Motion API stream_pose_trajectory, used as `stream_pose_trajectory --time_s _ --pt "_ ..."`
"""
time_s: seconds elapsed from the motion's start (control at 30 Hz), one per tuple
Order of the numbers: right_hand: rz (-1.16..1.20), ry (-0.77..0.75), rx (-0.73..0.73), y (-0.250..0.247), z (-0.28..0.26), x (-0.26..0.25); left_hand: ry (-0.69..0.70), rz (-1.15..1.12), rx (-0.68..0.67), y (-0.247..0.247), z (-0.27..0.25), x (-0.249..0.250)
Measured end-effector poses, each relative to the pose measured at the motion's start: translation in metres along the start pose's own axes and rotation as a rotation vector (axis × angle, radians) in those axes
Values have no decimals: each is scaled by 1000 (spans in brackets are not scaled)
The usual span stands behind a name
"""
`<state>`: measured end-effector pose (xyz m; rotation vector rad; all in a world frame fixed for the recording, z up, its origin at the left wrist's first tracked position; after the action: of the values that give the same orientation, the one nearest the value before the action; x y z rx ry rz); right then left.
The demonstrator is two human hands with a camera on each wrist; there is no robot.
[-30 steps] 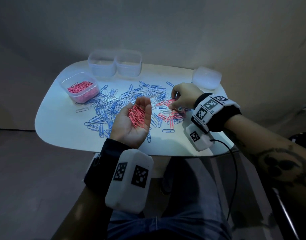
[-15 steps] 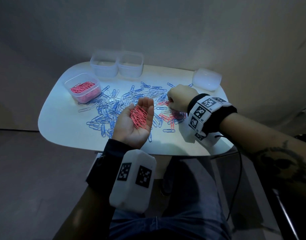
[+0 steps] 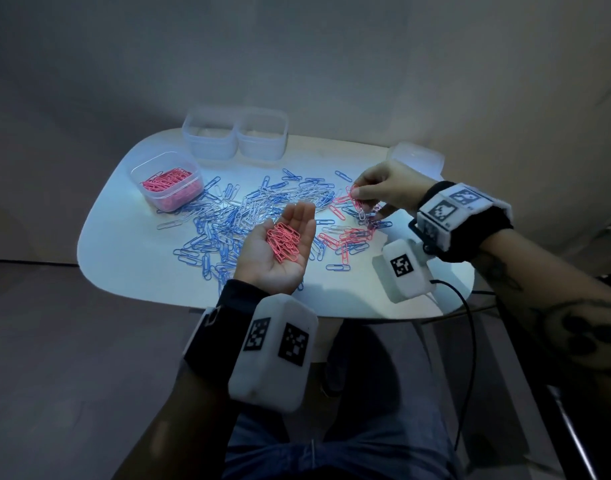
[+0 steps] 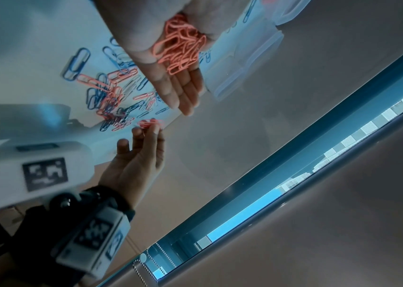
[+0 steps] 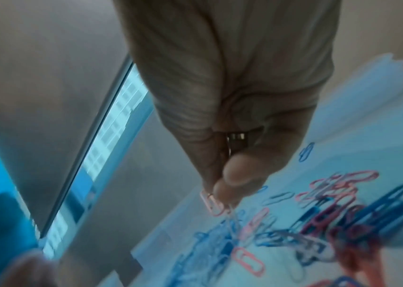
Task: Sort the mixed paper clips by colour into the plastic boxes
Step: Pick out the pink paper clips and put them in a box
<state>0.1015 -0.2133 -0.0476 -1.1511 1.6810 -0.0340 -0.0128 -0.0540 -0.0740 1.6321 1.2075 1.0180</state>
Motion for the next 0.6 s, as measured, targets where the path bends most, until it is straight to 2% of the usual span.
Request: stream_pose_trajectory --time_s 0.17,0.27,0.33,0.5,0.53,0.6 --pt "317 -132 -99 3 -14 -10 -4 60 35 3 11 -5" --pt "371 -217 -195 13 -23 -30 14 140 58 10 14 -9" --pt "265 -237 -218 22 -25 -44 19 135 33 14 15 -10" --pt "-328 -288 -100 42 -13 -68 81 66 11 18 22 -4" --pt "-351 -296 -94 44 -12 -71 92 61 5 19 22 -3" --pt "-248 -305 -59 42 -14 -74 105 48 -8 20 20 -1"
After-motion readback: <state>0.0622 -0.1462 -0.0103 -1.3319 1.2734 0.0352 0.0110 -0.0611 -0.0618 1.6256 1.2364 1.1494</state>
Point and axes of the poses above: each hand's wrist, its own z-axis towards the middle knuckle, its own y-axis out of the palm, x = y × z, the point moved 1 cm from there along z, towards the middle knuckle, and after that the axes turned 11 degrees about -x, right-handed, at the moved point
